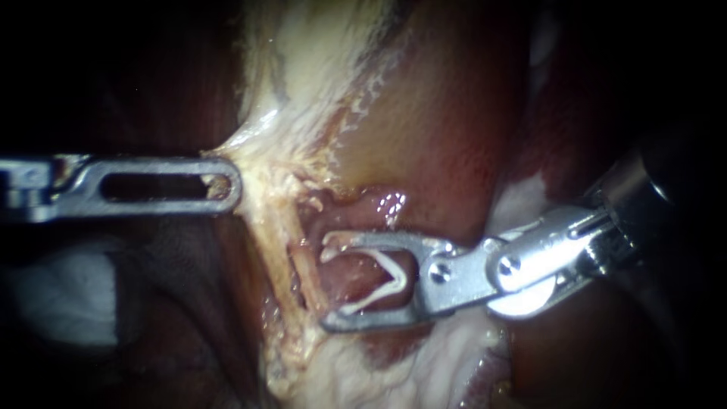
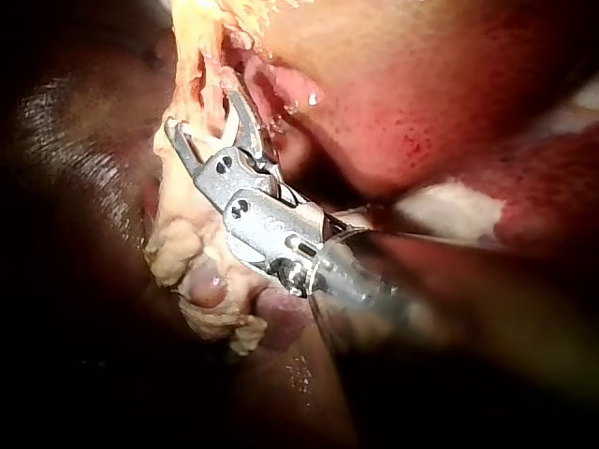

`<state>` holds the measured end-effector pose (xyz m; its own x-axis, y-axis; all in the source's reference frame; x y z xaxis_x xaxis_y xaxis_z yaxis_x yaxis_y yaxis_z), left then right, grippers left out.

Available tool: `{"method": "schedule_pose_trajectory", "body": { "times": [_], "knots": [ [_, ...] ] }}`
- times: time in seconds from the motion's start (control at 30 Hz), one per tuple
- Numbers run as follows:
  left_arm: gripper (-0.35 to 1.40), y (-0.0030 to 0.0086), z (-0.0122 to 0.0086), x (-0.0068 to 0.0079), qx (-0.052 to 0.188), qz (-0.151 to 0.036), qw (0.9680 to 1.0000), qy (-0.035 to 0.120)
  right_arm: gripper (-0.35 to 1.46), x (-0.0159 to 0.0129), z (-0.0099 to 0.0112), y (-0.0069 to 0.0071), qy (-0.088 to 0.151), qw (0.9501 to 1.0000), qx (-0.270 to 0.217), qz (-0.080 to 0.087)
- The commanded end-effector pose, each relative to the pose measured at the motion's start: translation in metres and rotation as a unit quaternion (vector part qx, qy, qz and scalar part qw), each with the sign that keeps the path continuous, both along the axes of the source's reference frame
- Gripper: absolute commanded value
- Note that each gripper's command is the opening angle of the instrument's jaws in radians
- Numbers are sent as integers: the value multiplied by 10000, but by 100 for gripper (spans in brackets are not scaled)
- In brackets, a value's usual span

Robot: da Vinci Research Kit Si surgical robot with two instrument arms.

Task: Clipping first clip left tube

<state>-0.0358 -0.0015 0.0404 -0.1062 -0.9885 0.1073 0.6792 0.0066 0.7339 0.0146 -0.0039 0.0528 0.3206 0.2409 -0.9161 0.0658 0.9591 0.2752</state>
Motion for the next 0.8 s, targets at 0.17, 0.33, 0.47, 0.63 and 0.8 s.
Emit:
{"method": "schedule_pose_trajectory", "body": {
  "times": [0.17, 0.33, 0.47, 0.63, 0.8],
  "knots": [
    [-35, 0, 1, 0, 0, 1, 10000, -1, 50, 3, -8, -7, 60, 9994, 346, 30],
    [-35, 0, 1, 0, 0, 1, 10000, -1, 50, 14, 3, -14, 76, 9987, 492, 57],
    [-35, 0, 1, 0, 0, 2, 10000, -1, 50, 25, 17, -22, 84, 9984, 554, 48],
    [-35, 0, 0, 0, 0, 2, 10000, -1, 50, 36, 33, -26, 26, 9982, 595, 21],
    [-35, 0, -1, 0, 1, -1, 10000, 0, 51, 37, 47, -24, -12, 9979, 646, 34]
  ]
}}
